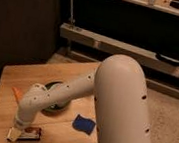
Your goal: Place the eraser on the white sponge
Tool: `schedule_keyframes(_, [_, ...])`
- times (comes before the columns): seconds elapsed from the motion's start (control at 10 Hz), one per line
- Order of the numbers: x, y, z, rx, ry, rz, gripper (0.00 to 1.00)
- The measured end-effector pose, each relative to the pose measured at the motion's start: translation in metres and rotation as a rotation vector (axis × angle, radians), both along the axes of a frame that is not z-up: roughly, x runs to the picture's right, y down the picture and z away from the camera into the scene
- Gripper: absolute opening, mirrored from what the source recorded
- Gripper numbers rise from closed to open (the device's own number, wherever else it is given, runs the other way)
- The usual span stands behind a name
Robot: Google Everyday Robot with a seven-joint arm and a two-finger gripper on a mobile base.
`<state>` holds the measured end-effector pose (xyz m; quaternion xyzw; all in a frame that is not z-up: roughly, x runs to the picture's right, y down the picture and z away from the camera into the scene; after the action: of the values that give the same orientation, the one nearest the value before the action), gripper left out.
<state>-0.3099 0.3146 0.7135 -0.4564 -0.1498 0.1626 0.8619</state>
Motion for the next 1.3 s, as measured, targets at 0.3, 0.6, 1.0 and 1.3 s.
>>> schedule_keyframes(0.3, [-0.0026,0.0065,0.0025,0.005,-0.016,-0.011,0.65])
schedule_keyframes(0.6, [-0.0025,0.0094,0.0059,0.000,-0.014,-0.011,0.65])
schedule_keyframes(1.0, [-0.0017,0.0091,0.0086,-0.016,-0.004,-0.008,0.65])
schedule_keyframes(1.3, [-0.0011,0.0080,0.0106,-0.033,0.011,-0.004,0.42])
